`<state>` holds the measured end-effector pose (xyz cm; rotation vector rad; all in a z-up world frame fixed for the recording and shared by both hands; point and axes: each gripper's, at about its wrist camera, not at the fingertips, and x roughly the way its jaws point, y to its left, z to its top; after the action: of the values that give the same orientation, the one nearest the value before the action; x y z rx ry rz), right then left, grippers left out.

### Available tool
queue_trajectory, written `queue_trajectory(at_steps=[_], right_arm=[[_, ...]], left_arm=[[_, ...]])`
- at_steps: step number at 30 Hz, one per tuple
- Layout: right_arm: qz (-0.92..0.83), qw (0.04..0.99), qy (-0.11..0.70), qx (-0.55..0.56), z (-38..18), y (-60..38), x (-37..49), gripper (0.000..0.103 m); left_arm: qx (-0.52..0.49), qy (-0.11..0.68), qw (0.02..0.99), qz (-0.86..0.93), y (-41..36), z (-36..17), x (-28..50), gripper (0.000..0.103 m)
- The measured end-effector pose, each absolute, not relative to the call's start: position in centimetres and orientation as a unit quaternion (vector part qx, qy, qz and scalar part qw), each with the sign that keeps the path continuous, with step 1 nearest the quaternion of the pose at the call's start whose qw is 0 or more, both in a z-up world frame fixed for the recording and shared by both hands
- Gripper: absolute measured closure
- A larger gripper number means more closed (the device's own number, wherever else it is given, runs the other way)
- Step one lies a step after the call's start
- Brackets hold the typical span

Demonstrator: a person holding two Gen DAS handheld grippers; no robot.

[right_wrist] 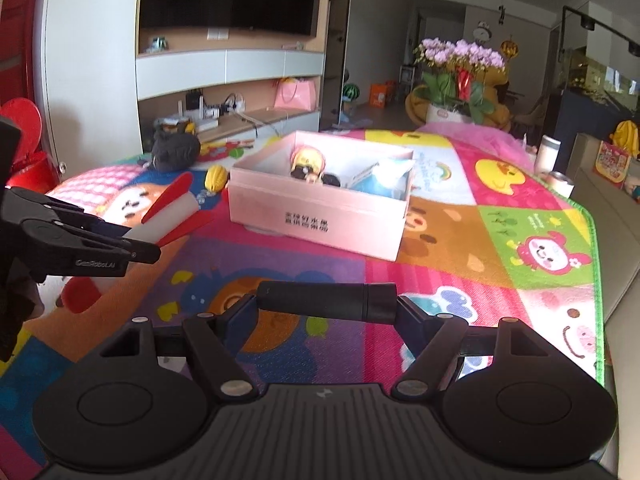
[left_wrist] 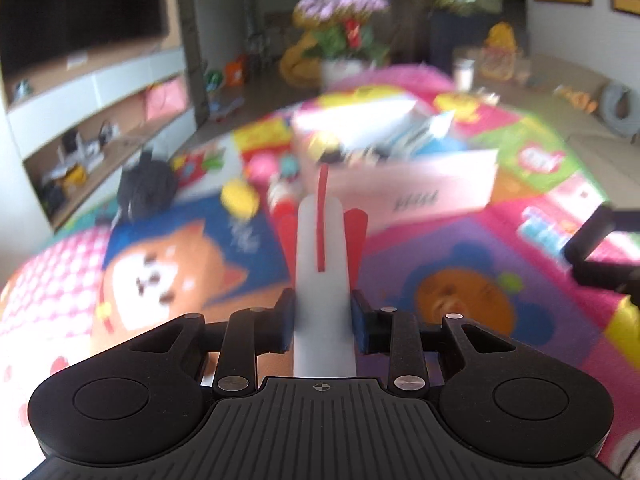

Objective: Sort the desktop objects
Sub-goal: 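Lift the black stick with right while left holds the foam stick, then lower the foam stick into the box and open the left gripper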

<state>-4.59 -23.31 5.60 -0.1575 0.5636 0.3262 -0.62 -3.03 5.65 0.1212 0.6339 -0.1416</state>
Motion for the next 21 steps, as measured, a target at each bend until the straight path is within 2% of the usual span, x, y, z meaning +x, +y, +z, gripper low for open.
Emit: queue_trajectory(at_steps=[4,10,11,12,13,16,18,21], right_arm=[[0.163,0.951,0.254,-0.065,6.9,-23.9,-5.2,0.029],[0.165,0.956,0.241,-0.037,7.7,-23.7,-4.7,0.029],[0.164,0.955,0.244,-0.035,7.6,-23.6,-4.4,0.029],[0.162,0.955,0.246,-0.035,7.5,-23.5,-4.2,0.029],[0.159,0.955,0.249,-0.036,7.5,-23.5,-4.0,0.029],[0.151,0.955,0.251,-0.04,7.5,-23.7,-3.7,0.029],[0.145,0.957,0.248,-0.04,7.7,-24.3,-3.6,0.029],[0.131,0.959,0.246,-0.041,7.9,-24.8,-2.7,0.029]], left_arm=[[0.055,0.266,0.958,-0.095,-3.9,10.2,1.5,0.071],[0.012,0.246,0.963,-0.111,-5.7,13.8,9.9,0.07],[0.002,0.244,0.963,-0.116,-6.0,13.9,11.5,0.063],[-0.006,0.25,0.961,-0.123,-6.1,13.9,13.0,0.042],[-0.014,0.256,0.959,-0.118,-6.1,13.7,14.2,0.034],[-0.039,0.254,0.961,-0.105,-4.8,13.2,15.0,0.027],[-0.055,0.251,0.961,-0.098,-3.3,12.4,13.8,0.016],[-0.049,0.254,0.962,-0.087,-1.4,10.7,11.1,0.013]])
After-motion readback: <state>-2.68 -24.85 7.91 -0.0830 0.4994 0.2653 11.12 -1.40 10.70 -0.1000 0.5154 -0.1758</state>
